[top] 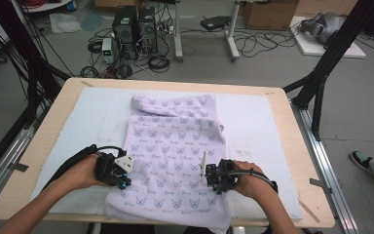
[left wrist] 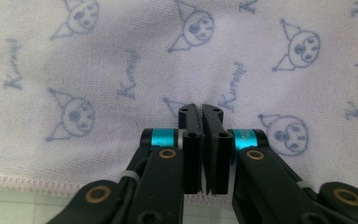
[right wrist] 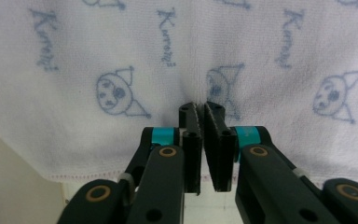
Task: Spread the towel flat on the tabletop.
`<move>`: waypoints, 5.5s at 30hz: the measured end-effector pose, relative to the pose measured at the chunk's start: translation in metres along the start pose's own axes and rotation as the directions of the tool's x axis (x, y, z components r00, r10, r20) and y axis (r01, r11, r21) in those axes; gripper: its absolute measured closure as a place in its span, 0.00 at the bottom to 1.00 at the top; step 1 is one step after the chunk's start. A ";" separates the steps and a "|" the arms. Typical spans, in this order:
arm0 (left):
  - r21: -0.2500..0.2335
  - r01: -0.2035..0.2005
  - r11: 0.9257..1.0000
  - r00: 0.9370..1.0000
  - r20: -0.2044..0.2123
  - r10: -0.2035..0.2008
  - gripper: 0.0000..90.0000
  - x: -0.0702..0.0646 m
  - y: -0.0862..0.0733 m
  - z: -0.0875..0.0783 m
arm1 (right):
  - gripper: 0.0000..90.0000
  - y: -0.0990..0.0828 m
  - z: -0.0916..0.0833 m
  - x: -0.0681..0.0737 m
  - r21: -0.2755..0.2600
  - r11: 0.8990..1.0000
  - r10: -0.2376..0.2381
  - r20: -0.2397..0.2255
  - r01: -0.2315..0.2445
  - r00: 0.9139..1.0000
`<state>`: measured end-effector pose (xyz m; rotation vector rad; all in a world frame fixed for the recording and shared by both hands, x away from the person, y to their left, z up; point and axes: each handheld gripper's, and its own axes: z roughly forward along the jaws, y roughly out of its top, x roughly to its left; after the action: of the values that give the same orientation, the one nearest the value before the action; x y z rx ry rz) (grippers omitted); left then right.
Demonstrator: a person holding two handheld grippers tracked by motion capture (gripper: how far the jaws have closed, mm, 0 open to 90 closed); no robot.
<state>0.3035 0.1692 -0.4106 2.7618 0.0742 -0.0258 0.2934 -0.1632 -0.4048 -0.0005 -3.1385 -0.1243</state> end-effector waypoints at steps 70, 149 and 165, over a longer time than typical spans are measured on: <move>-0.129 -0.003 0.992 0.998 -0.063 -0.005 0.68 -0.020 -0.017 -0.018 | 0.64 -0.017 -0.019 0.006 -0.158 0.985 0.071 0.029 -0.066 0.997; -0.197 0.073 0.978 0.997 0.001 -0.074 0.98 -0.024 -0.032 -0.036 | 0.99 -0.043 -0.035 0.006 -0.234 0.969 0.064 -0.076 -0.080 0.995; -0.261 0.050 0.964 0.998 -0.031 -0.060 0.68 -0.027 -0.032 -0.035 | 0.66 -0.047 -0.034 0.012 -0.332 0.938 0.096 -0.013 -0.095 0.995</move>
<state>0.2754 0.2109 -0.3893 2.4966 0.1538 0.0218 0.2812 -0.2131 -0.3750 -0.1528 -3.0686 -0.6518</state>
